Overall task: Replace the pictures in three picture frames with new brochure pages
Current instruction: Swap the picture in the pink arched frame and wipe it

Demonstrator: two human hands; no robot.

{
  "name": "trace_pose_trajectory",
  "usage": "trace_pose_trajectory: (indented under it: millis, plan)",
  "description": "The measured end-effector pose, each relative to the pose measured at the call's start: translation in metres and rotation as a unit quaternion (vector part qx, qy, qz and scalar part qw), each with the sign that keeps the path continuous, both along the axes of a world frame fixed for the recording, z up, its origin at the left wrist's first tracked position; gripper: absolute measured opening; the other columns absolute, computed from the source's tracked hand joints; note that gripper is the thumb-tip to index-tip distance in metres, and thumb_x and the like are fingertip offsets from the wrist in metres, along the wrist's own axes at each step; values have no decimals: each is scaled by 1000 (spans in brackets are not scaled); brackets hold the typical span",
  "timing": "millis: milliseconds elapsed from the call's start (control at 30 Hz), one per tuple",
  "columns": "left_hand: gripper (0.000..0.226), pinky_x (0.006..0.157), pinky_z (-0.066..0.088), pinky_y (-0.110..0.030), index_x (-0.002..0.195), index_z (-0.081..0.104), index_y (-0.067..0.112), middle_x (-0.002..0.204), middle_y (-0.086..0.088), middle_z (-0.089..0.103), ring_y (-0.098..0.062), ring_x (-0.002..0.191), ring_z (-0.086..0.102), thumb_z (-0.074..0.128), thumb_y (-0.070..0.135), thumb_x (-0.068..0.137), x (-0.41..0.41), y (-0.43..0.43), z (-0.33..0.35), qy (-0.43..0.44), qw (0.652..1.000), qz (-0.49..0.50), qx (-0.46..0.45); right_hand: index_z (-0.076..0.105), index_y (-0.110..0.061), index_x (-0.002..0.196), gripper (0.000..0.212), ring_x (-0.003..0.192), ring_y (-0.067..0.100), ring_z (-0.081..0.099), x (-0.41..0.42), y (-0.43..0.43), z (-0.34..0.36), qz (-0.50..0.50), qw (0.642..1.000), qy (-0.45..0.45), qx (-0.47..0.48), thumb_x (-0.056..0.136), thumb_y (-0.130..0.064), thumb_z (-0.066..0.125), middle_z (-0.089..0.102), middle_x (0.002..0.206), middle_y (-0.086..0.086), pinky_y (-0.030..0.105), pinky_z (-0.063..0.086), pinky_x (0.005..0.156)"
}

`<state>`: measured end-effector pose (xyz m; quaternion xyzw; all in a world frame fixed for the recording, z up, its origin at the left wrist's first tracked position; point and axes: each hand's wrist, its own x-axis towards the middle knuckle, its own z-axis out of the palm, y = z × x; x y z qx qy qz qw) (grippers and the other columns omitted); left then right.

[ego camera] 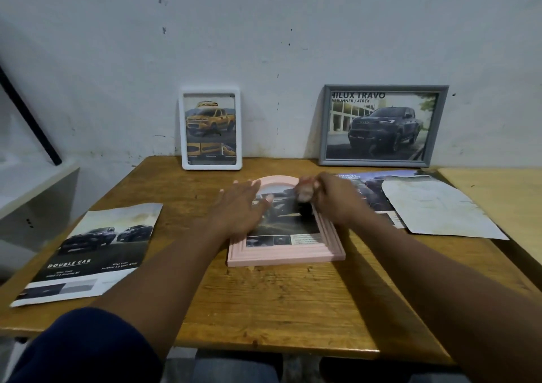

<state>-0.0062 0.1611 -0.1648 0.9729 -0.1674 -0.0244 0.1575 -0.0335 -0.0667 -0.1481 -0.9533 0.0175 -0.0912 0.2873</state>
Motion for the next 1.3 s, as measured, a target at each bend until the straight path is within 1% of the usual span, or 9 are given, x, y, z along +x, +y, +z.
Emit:
trace_pose_trajectory:
  millis: [67,133,600,800,900,933,1067,1167,1300]
  plan:
    - [70,124,-4,-49,162,7,33,170,4,0,-21,156,-8,16,66,101,-4,-8,-10,1,999,-31,28,49,-21,139,39,128,28,49,-2,7,-22,69,995,41,-67,102,-33,45,54,137,7,45,41,106]
    - [70,124,-5,-49,162,7,31,170,3,-2,-20,155,-11,13,65,102,-4,-11,-21,-7,998,-36,52,29,-18,156,54,151,26,20,-5,8,-35,76,990,43,-110,106,-37,35,27,163,8,41,17,121]
    - [61,124,-1,-43,162,8,29,170,1,7,-19,156,-2,13,53,107,-15,-15,-16,15,999,6,-39,17,-21,159,73,153,16,6,-130,49,-36,85,988,32,-121,93,-51,8,12,167,2,35,-2,121]
    - [62,125,5,-53,158,25,42,169,1,11,-31,156,7,20,67,101,-11,-12,-4,132,968,74,-202,11,-17,160,62,154,18,5,-118,105,-30,166,981,44,-93,104,-43,19,10,167,5,40,2,125]
    - [82,109,42,-58,136,56,44,148,-6,55,-36,130,56,40,94,73,-1,4,-3,219,911,98,-334,31,-27,153,46,136,17,39,-112,94,-8,169,977,55,118,108,-36,29,37,157,4,41,34,114]
    - [83,106,44,-58,136,55,45,146,-8,56,-35,127,58,44,94,71,-3,6,-1,204,912,82,-347,37,-27,151,44,126,13,44,-109,86,-2,145,974,26,170,108,-33,31,44,152,5,37,41,106]
    - [85,118,22,-61,155,26,49,169,1,15,-30,154,12,39,88,80,-43,3,16,45,978,3,-202,46,-12,146,43,120,17,49,-69,42,1,43,992,-78,91,107,-25,35,52,144,10,35,44,101]
    - [83,123,14,-51,157,18,45,169,10,12,-18,155,10,49,77,87,-80,-2,7,-4,992,-95,-83,43,-10,146,47,141,31,38,-46,24,-18,51,998,-20,32,107,-32,31,45,150,15,48,33,114]
    - [64,125,5,-42,158,26,38,169,7,10,-15,156,4,29,66,100,-88,9,-16,-68,991,-115,32,24,-13,156,56,153,26,11,-43,19,-41,65,997,27,-38,107,-42,22,21,164,13,48,14,123]
